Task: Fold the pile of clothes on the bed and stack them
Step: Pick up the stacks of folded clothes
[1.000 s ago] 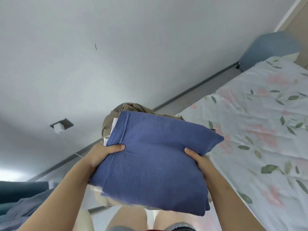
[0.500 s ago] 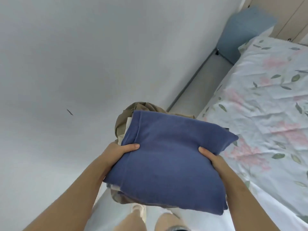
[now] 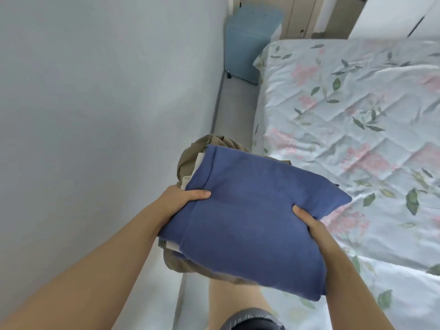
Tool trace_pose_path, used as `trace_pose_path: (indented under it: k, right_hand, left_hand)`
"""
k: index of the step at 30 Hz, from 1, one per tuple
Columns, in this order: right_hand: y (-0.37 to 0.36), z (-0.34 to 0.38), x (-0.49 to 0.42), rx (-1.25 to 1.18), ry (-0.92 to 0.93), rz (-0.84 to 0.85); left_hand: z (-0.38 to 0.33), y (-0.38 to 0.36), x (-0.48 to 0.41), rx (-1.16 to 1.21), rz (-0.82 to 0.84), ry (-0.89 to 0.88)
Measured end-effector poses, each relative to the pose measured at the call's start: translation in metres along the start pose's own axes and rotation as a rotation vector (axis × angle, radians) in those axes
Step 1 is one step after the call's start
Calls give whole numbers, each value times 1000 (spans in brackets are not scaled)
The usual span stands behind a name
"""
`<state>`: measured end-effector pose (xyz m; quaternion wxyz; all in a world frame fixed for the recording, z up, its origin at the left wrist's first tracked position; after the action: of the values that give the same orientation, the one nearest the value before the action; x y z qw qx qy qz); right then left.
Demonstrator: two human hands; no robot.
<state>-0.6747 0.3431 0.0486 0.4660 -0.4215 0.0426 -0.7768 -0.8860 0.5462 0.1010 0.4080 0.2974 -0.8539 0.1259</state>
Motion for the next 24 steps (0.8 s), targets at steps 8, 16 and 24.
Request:
trace_pose_path:
  k: [8,16,24]
  right_hand:
    - [24,121,-97,-145,152,-211]
    - [59,208,-166,-362,366,-417]
    - [104,261,-265,-633,497,-685]
  left_hand:
    - [-201,4,-150,-296,160,-26]
    - [-375,-49,-276,-646,295,-13]
    - [-494,-126,-433,-956,488,7]
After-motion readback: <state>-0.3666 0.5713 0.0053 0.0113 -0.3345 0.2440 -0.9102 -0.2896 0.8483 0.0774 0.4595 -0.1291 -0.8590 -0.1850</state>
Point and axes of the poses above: each hand's wrist, its own x-axis away from the middle knuckle, its own y-axis out of the back of the hand, z = x × y, the point moved 1 cm from there along -x, towards the middle knuckle, and after that the axes turned 15 degrees about z, right-handed, at the moved point
